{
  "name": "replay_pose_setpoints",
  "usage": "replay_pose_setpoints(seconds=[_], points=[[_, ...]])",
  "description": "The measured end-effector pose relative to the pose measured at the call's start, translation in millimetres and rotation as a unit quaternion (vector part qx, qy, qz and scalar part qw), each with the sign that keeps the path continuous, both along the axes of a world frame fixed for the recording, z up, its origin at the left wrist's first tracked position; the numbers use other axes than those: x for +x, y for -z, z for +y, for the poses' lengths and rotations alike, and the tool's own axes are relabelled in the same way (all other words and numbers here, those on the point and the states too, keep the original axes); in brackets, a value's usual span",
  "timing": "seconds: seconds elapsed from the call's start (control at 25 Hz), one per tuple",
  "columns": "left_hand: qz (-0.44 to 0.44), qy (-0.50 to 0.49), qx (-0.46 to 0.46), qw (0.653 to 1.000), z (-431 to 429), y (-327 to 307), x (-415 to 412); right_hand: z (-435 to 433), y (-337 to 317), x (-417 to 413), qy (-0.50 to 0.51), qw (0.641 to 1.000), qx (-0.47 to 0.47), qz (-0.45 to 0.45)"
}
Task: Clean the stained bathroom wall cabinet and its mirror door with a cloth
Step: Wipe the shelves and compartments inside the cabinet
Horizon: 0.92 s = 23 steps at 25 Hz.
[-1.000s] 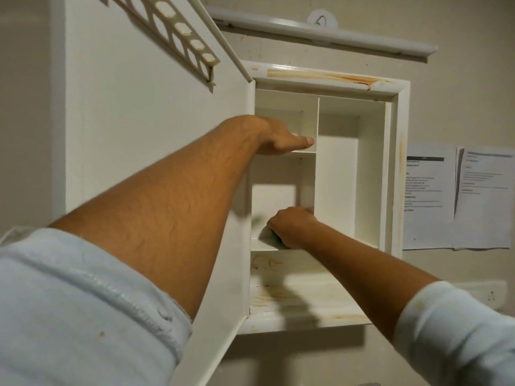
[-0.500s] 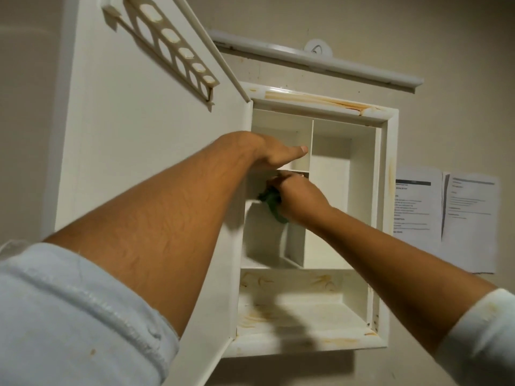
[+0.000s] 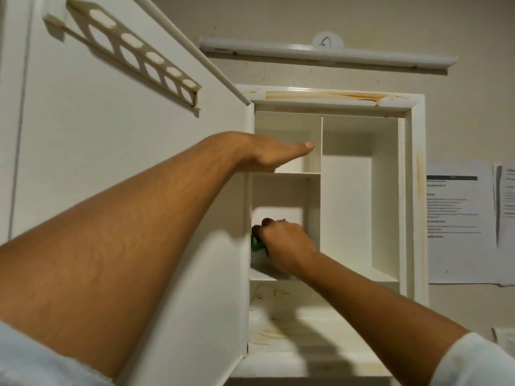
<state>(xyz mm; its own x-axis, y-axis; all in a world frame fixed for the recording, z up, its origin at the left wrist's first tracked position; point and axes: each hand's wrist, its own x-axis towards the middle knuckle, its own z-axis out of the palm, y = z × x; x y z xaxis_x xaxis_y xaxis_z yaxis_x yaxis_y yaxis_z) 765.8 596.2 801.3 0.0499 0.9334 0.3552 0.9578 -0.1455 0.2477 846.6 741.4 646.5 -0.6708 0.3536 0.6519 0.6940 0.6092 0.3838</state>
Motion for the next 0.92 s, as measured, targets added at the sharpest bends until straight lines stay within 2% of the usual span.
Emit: replay_pose_setpoints(seconds=[0.08,0.16,0.2,0.28,0.36,0.4,0.44,0.48,0.56,0.6,0.64,0.68,0.76,0.84,0.92], points=[[-0.005,0.004,0.007,1.000,5.1,0.5,-1.0,12.5,-30.3,3.1,0.036,0.992,0.061,0.104],[-0.010,0.003,0.015,1.000,9.3,0.2,-2.3,20.6,-46.2,-2.9,0.013,0.969,0.050,0.241],[-0.013,0.002,0.018,1.000,10.2,-0.5,-2.5,19.8,-45.1,-8.1,-0.012,0.961,0.027,0.273],[-0.011,0.003,0.018,1.000,9.4,1.0,-2.2,20.6,-21.2,-18.6,-0.046,0.975,0.024,0.215],[-0.009,0.004,0.013,1.000,6.2,0.6,-3.2,16.9,7.9,-14.8,-0.053,0.996,0.041,0.056],[-0.012,0.005,0.010,1.000,4.2,1.1,-2.0,10.1,15.0,-4.2,-0.044,0.999,0.021,-0.014],[-0.014,0.004,0.009,1.000,1.7,1.5,-0.1,4.1,16.1,7.4,-0.041,0.998,-0.002,-0.057],[-0.015,0.001,0.007,1.000,-0.1,1.9,2.0,-1.2,10.8,16.0,-0.032,0.998,-0.010,-0.047],[-0.013,-0.005,0.002,1.000,-1.1,2.5,4.1,-7.1,-10.1,19.6,-0.022,0.993,0.045,0.110],[-0.014,-0.007,0.004,1.000,-0.6,3.3,4.0,-4.6,-21.7,14.9,-0.027,0.976,0.070,0.204],[-0.017,-0.008,0.007,1.000,0.2,3.9,3.4,-3.1,-31.7,7.2,-0.046,0.959,0.068,0.270],[-0.020,-0.009,0.009,1.000,1.1,4.0,2.4,-1.5,-35.0,-3.5,-0.069,0.954,0.038,0.289],[-0.014,-0.013,0.011,1.000,2.8,3.5,2.4,8.6,-22.5,-22.3,-0.062,0.975,0.019,0.215],[-0.006,-0.013,0.019,1.000,3.9,3.0,1.1,17.9,-4.3,-24.5,-0.033,0.990,0.089,0.106],[-0.005,-0.014,0.023,1.000,4.5,3.4,0.6,7.7,-18.4,-5.6,-0.005,0.988,0.149,-0.039]])
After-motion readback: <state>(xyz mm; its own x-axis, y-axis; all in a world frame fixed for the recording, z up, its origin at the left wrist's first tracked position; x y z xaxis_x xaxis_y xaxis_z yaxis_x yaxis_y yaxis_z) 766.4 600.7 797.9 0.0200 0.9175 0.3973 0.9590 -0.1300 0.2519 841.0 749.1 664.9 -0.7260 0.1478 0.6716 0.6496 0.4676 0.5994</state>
